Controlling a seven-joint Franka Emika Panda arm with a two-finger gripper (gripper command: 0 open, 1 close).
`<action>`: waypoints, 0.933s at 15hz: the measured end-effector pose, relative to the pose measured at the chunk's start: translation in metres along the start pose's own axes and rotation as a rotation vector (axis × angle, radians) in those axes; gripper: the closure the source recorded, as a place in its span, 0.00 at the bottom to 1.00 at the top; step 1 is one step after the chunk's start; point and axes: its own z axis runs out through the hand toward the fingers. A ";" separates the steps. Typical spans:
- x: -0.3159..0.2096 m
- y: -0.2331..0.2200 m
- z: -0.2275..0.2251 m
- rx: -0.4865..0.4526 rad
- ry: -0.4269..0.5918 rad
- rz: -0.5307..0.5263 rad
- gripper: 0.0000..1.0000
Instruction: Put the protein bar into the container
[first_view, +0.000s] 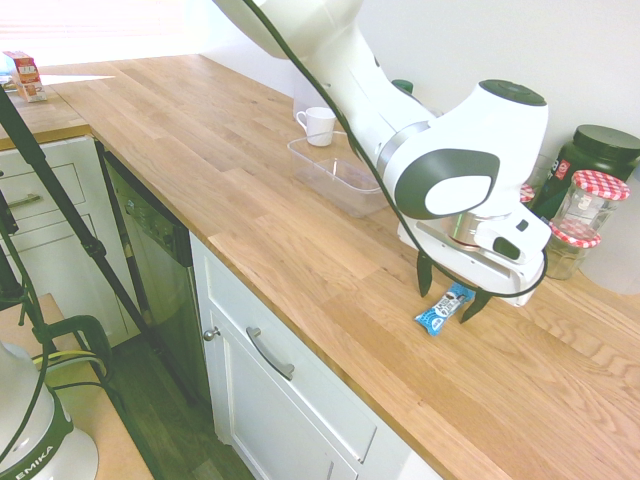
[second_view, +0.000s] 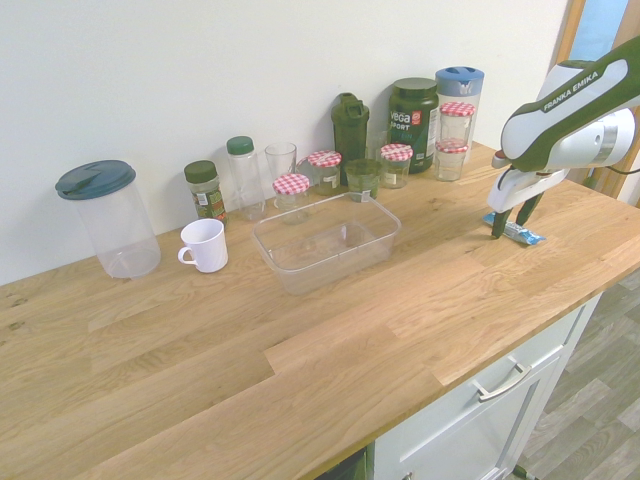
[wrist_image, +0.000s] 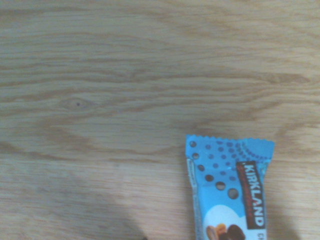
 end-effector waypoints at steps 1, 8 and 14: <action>-0.001 -0.003 0.000 0.001 0.000 -0.006 1.00; -0.005 -0.011 0.001 0.002 0.000 -0.014 1.00; -0.003 -0.008 0.001 0.000 0.004 -0.009 1.00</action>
